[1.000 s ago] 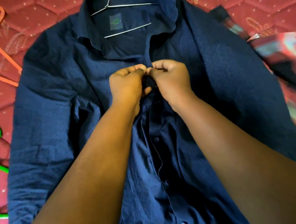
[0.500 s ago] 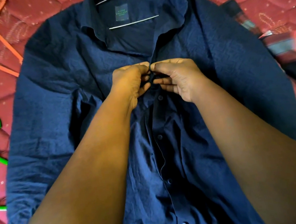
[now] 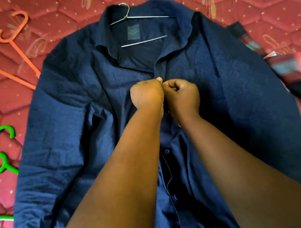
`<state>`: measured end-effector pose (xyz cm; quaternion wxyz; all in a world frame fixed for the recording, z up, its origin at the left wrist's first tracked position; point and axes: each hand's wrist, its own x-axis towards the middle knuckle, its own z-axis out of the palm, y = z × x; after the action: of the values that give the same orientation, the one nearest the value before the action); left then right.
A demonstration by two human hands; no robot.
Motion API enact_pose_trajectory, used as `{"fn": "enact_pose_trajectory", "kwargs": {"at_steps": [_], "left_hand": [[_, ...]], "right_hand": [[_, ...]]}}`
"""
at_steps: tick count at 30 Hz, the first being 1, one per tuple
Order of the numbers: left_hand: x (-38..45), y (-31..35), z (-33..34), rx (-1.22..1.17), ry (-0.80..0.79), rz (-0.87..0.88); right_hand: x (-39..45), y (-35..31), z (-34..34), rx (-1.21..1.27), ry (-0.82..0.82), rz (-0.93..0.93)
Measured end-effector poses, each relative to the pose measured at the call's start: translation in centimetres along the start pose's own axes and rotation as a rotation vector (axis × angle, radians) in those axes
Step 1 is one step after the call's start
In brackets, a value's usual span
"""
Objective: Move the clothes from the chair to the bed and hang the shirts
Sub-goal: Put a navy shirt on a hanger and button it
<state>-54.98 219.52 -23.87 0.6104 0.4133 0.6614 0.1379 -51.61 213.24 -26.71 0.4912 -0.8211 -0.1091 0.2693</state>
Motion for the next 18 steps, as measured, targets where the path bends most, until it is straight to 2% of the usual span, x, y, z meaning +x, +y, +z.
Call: {"fn": "enact_pose_trajectory", "kwargs": {"at_steps": [7, 13, 18], "left_hand": [[0.5, 0.7, -1.2, -0.089, 0.008, -0.133], [0.9, 0.8, -2.0, -0.143, -0.015, -0.187], [1.1, 1.0, -2.1, -0.176, -0.048, -0.208]], "right_hand": [[0.0, -1.8, -0.3, -0.244, -0.047, -0.163], [1.0, -3.0, 0.1, -0.16, -0.144, -0.063], [1.9, -3.7, -0.1, -0.21, -0.256, -0.005]]}}
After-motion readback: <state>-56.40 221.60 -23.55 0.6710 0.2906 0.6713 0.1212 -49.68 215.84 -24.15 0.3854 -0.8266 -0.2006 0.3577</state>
